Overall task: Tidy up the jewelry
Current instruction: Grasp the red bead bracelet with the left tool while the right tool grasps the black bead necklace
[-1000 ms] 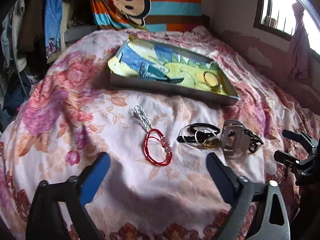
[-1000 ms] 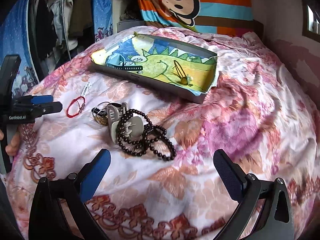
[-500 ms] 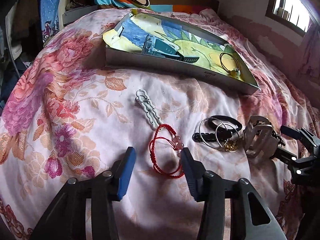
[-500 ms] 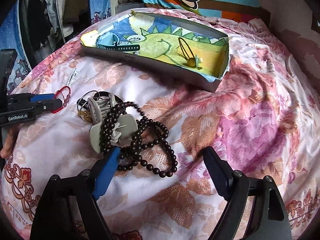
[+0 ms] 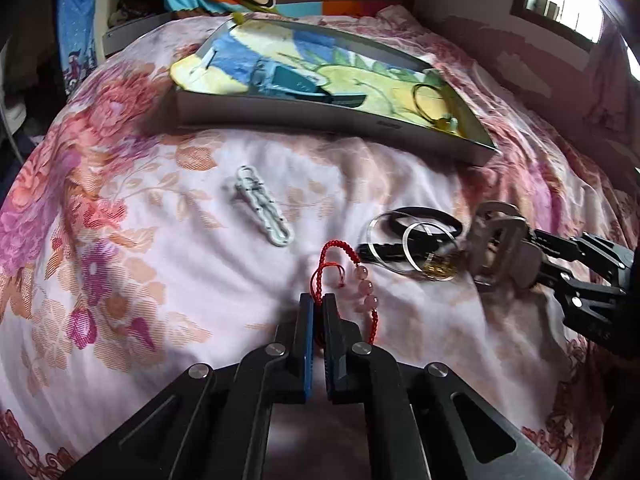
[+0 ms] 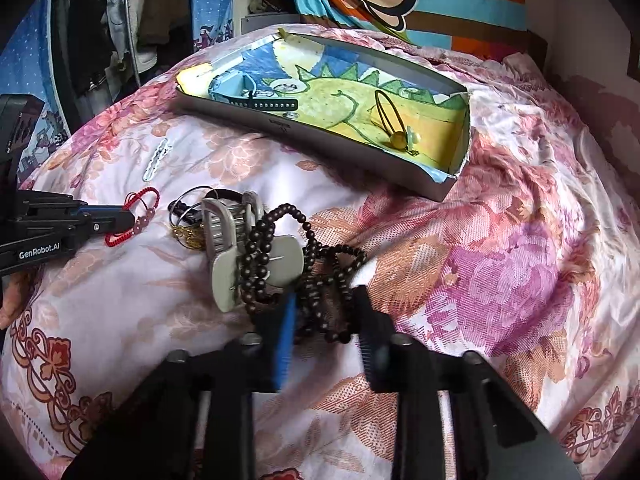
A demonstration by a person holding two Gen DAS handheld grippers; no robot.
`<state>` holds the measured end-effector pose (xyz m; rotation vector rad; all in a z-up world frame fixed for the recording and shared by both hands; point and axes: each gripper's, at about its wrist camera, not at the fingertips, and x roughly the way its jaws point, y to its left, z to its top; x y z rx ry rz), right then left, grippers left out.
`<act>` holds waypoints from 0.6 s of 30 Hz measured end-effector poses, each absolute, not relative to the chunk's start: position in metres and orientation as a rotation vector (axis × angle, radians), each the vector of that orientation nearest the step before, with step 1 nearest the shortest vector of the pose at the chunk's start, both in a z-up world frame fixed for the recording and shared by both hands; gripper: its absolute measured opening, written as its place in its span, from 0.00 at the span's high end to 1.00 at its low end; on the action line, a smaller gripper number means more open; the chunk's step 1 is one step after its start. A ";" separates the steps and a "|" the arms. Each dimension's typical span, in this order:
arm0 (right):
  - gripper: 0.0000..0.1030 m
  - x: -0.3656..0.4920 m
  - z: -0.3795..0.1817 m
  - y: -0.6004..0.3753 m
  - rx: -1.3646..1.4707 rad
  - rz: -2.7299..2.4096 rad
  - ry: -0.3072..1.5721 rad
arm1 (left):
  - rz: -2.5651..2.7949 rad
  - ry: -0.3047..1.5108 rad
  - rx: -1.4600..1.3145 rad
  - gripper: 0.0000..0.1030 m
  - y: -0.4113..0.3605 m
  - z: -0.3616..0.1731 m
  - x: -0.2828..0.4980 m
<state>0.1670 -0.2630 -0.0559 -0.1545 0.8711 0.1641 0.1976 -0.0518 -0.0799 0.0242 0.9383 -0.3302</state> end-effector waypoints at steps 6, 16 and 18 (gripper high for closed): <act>0.91 0.162 -0.047 -0.270 -0.132 0.142 0.829 | -0.363 0.905 0.020 0.96 -0.059 -0.072 0.187; 0.95 0.144 -0.010 -0.277 -0.153 0.106 0.658 | -0.389 0.808 -0.020 0.96 -0.060 -0.055 0.171; 0.95 0.142 -0.004 -0.279 -0.150 0.101 0.634 | -0.385 0.794 -0.035 0.96 -0.057 -0.053 0.170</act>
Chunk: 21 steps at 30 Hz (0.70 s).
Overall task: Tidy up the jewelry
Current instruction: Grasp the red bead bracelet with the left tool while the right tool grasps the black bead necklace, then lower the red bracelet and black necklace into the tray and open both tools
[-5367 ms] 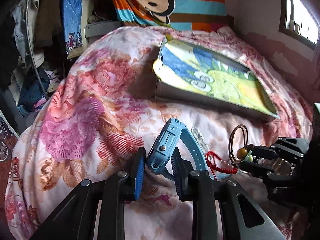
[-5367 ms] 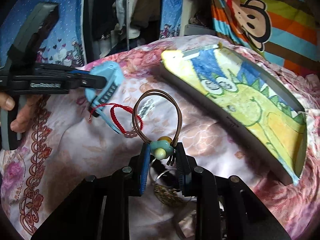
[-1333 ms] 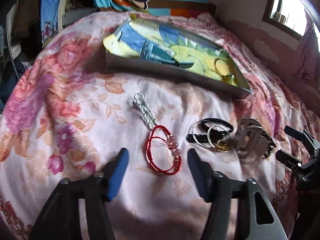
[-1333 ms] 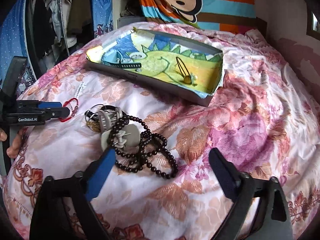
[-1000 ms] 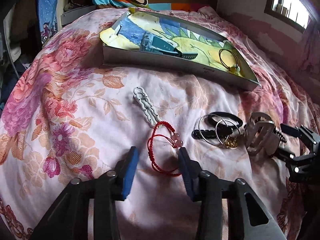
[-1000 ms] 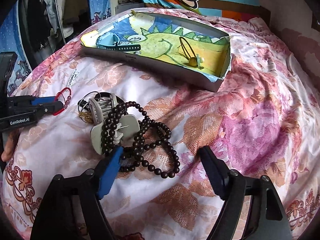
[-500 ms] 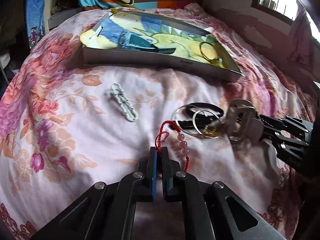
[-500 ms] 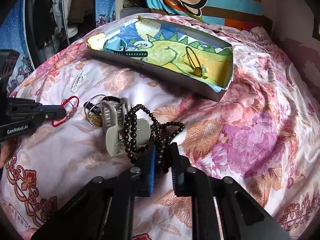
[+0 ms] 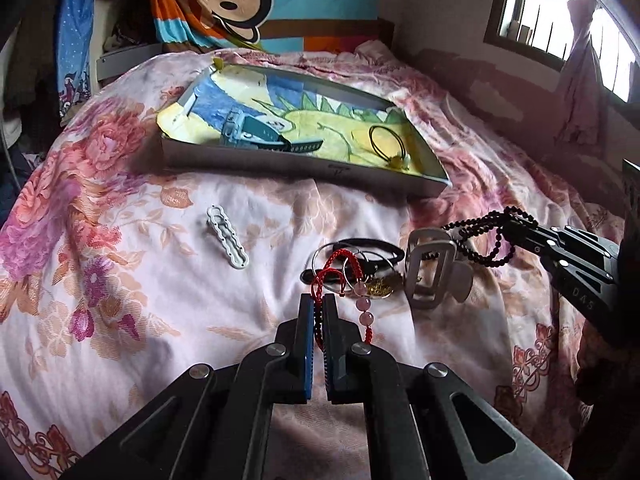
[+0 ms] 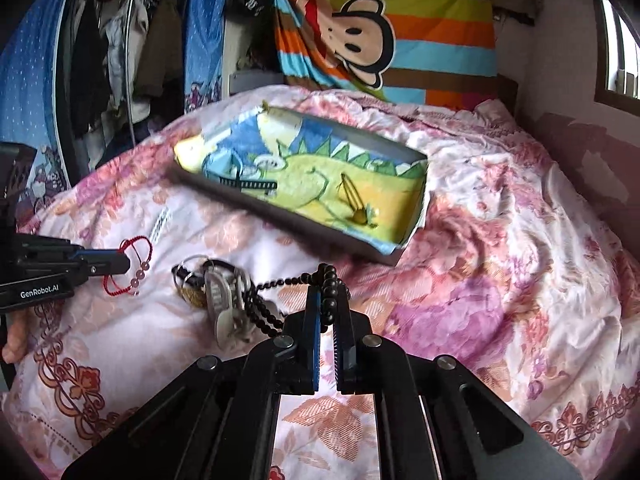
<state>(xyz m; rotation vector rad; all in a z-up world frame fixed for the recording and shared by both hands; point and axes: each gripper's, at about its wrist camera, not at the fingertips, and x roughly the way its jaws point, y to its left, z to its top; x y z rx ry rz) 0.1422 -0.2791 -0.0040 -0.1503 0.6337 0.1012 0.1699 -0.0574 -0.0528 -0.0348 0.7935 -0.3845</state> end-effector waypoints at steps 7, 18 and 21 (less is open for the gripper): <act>0.95 0.138 0.022 -0.285 -0.130 0.086 0.540 | -0.369 0.770 -0.071 0.96 -0.060 -0.038 0.170; 0.95 0.184 0.063 -0.290 -0.098 0.097 0.366 | -0.413 0.669 -0.164 0.96 -0.081 -0.001 0.223; 0.95 0.213 0.060 -0.293 -0.090 0.101 0.374 | -0.408 0.667 -0.151 0.96 -0.091 0.005 0.251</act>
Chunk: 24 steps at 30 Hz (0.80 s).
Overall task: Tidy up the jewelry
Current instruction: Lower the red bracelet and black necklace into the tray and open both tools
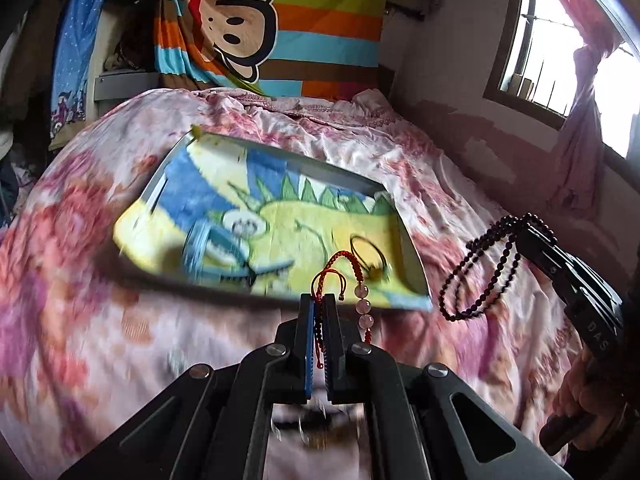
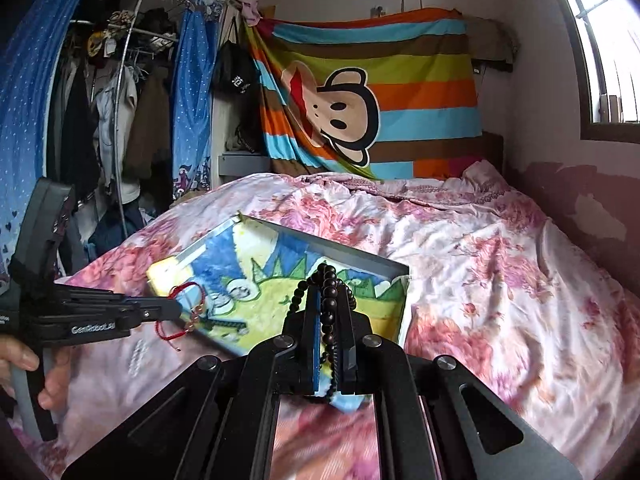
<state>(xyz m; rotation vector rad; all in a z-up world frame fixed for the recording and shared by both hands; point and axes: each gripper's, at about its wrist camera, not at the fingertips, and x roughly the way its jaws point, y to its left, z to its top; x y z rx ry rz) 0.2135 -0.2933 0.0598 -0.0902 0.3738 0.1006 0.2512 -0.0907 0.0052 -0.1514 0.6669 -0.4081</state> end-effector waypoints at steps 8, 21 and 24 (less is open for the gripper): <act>0.95 0.281 0.015 -0.317 -0.031 0.116 0.535 | -0.372 0.734 -0.190 0.96 -0.114 -0.012 0.331; 0.94 0.287 -0.046 -0.339 0.082 0.169 0.718 | -0.355 0.867 -0.160 0.96 -0.144 -0.055 0.357; 0.92 0.287 -0.048 -0.339 0.073 0.168 0.738 | -0.340 0.861 -0.150 0.96 -0.144 -0.056 0.354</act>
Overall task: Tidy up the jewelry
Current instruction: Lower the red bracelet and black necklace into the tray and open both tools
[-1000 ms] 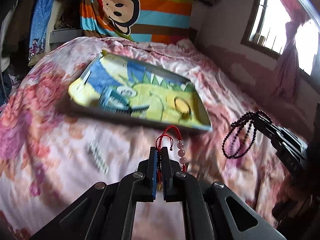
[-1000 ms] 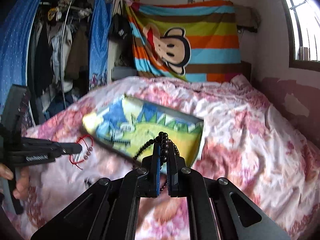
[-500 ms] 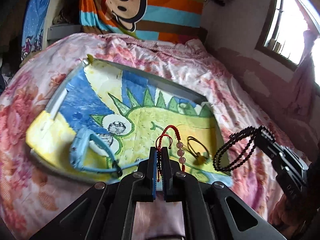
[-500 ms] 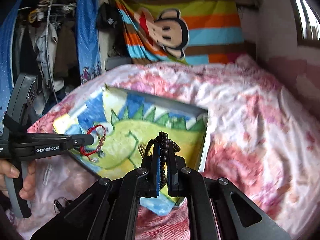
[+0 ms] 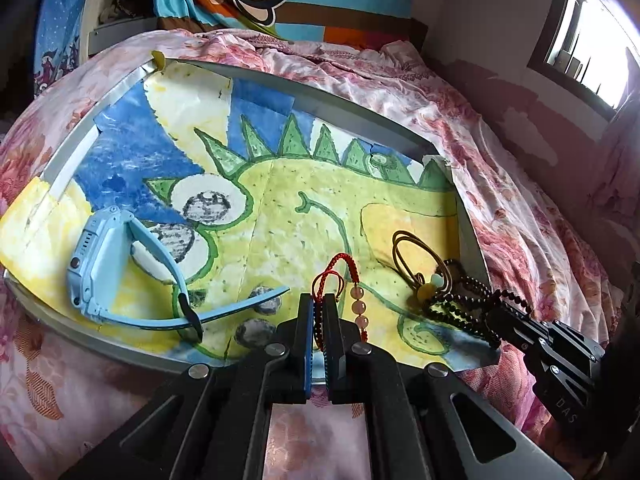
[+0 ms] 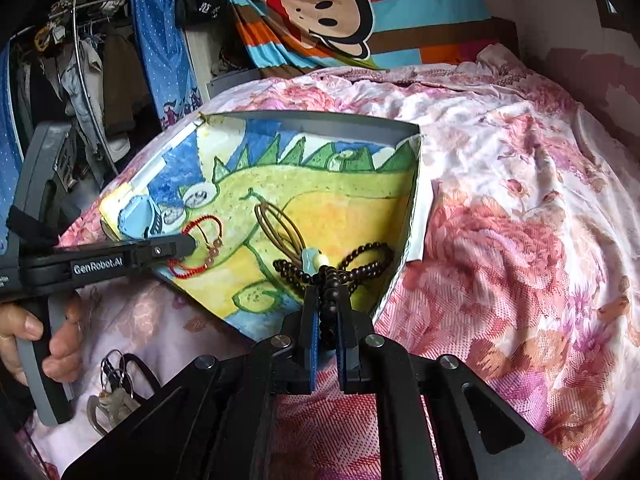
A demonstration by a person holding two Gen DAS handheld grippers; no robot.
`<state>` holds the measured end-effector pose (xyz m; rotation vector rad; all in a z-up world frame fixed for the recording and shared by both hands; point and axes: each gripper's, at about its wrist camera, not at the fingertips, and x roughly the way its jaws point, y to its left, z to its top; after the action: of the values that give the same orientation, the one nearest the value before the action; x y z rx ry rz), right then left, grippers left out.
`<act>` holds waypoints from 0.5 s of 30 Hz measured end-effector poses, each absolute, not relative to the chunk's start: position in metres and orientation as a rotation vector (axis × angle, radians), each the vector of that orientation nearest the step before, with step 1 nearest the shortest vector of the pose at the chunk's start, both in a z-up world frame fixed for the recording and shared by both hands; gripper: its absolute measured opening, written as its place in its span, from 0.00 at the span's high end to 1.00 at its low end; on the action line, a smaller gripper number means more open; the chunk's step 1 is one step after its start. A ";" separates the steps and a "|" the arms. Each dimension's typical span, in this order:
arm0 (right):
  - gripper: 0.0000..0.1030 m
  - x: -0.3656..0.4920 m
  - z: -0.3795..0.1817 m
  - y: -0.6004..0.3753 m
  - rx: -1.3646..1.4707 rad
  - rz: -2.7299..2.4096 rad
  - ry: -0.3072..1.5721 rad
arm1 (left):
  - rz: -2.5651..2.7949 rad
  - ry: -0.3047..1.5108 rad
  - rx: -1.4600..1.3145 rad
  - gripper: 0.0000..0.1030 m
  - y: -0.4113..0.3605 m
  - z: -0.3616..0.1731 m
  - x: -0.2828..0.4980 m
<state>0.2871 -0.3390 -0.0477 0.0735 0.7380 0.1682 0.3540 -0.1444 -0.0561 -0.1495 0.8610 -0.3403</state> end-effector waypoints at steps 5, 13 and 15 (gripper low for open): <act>0.73 0.284 -0.047 -0.344 0.091 0.159 0.743 | -0.323 0.872 -0.165 0.92 -0.142 -0.055 0.353; 0.41 0.277 -0.038 -0.348 0.077 0.137 0.723 | -0.338 0.837 -0.195 0.75 -0.138 -0.040 0.342; 0.37 0.274 -0.034 -0.348 0.063 0.129 0.712 | -0.347 0.827 -0.200 0.72 -0.138 -0.035 0.338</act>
<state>0.2737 -0.3481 -0.0338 0.0632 0.7120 0.1289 0.3378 -0.1377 -0.0346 -0.1998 0.8274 -0.3474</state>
